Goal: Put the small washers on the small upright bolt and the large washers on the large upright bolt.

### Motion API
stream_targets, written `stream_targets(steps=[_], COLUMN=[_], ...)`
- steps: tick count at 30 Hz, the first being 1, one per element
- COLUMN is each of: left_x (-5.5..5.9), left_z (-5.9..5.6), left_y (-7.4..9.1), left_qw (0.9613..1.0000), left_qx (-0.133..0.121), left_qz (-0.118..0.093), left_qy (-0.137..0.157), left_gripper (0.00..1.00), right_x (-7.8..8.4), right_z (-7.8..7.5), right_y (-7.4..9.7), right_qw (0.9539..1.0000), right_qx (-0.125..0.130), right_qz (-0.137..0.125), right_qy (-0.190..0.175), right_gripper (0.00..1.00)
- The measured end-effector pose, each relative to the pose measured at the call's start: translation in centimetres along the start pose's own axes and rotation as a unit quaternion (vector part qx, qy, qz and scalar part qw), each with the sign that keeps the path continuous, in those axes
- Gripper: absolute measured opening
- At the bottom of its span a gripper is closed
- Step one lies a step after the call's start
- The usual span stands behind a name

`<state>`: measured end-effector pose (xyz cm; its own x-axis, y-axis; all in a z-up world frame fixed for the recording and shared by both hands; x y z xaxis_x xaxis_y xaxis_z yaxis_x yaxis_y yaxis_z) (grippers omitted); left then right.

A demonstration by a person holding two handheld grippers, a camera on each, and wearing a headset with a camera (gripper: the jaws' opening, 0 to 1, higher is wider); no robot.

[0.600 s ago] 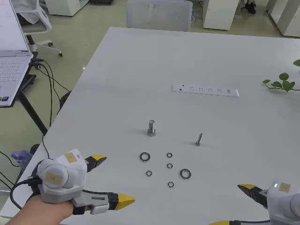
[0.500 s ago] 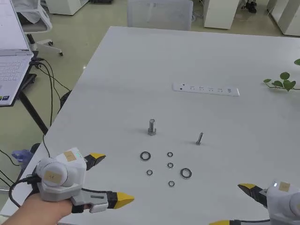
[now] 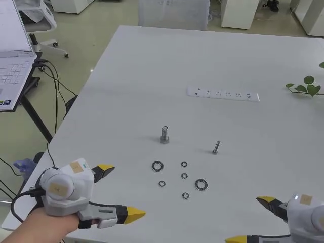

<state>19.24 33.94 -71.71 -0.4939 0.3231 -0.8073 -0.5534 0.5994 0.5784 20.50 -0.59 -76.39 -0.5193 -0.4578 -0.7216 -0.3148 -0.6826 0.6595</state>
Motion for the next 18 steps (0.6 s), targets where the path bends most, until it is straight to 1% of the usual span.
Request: stream_targets(steps=[2,7,13,18], left_x=[0.0,-0.19,-0.21,-0.12], left_z=[0.02,0.0,-0.24,-0.49], left_y=[0.0,0.04,0.07,-0.04], left_qw=[1.0,1.0,1.0,1.0], left_qx=[0.0,0.0,0.003,0.006], left_qz=[0.0,-0.007,-0.001,0.002], left_qy=[0.0,0.003,-0.005,-0.007], left_gripper=[0.87,0.88,0.88,0.88], right_x=[0.02,0.15,0.15,0.01], right_z=[-0.05,-0.03,0.11,0.3], right_y=[0.05,0.09,0.09,0.02], right_qw=[1.0,1.0,1.0,0.9999], right_qx=[0.001,0.001,-0.001,-0.005], right_qz=[0.0,0.003,0.003,0.01], right_qy=[0.0,0.001,-0.003,0.004], right_gripper=[0.97,0.97,0.97,0.97])
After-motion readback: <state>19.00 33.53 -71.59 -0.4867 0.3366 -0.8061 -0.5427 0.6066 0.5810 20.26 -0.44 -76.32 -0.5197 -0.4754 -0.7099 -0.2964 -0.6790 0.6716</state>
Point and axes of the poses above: the centre of the closed fingertips' face, and the gripper's own axes: y roughly backward along the fingers, z roughly to its left, x roughly out of its underside, the point moved 7 cm from there along y, roughly backward along the fingers, and after that the axes turned 2 degrees about z, right-handed, at the moved point
